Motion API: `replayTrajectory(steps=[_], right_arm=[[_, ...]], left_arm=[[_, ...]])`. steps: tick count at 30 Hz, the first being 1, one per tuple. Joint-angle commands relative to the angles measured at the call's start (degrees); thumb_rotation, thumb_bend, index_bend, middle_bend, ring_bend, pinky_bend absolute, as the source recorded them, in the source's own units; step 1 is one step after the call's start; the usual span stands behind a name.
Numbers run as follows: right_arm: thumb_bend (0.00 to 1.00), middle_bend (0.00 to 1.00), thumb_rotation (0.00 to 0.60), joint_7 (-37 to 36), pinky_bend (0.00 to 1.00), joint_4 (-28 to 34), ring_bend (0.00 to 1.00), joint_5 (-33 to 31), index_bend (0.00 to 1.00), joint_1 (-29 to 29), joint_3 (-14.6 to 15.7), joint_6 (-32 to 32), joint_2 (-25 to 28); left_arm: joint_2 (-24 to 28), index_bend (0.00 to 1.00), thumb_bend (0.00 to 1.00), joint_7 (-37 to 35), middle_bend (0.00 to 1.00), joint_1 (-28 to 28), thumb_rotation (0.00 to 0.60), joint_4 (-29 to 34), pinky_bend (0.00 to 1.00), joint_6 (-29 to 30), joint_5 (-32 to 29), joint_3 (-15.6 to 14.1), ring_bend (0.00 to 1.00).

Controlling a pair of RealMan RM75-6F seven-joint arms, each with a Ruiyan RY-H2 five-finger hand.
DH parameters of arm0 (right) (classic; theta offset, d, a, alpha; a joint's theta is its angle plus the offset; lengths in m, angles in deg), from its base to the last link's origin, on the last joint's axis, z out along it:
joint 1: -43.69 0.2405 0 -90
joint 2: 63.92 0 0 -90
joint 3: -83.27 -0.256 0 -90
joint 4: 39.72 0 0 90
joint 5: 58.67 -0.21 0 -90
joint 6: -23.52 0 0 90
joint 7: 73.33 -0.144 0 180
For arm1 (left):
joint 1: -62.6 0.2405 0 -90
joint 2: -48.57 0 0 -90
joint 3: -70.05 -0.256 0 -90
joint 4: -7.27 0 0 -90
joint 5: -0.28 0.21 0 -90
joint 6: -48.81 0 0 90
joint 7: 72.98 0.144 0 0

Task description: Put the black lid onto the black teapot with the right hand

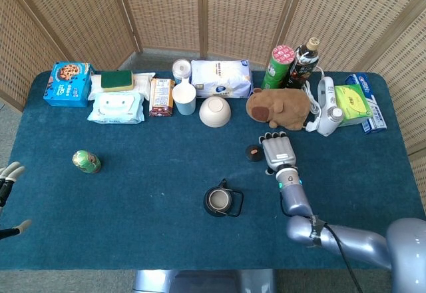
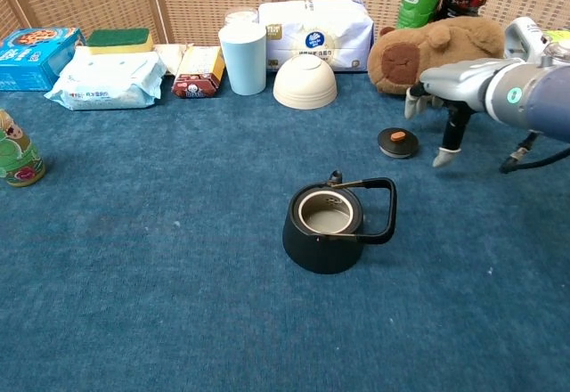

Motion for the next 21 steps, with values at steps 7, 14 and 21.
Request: replayTrajectory(steps=[7, 14, 21], right_arm=[[0.08, 0.27, 0.600, 0.57, 0.15, -1.72, 0.26, -2.59, 0.29, 1.91, -0.19, -1.19, -1.71], [0.08, 0.27, 0.600, -0.48, 0.15, -4.00, 0.26, -3.15, 0.30, 2.84, -0.55, -0.74, -3.37], [0.12, 0.27, 0.600, -0.76, 0.14, -5.40, 0.26, -3.42, 0.31, 3.64, -0.94, -1.32, -4.82]], left_arm=[[0.12, 0.00, 0.11, -0.26, 0.00, -0.05, 0.600, 0.00, 0.05, -0.21, 0.15, -0.11, 0.00], [0.26, 0.00, 0.11, -0.40, 0.00, -0.11, 0.600, 0.15, 0.05, -0.47, -0.05, -0.13, 0.00], [0.50, 0.00, 0.11, -0.77, 0.00, -0.10, 0.600, 0.24, 0.05, -0.51, -0.01, -0.18, 0.00]])
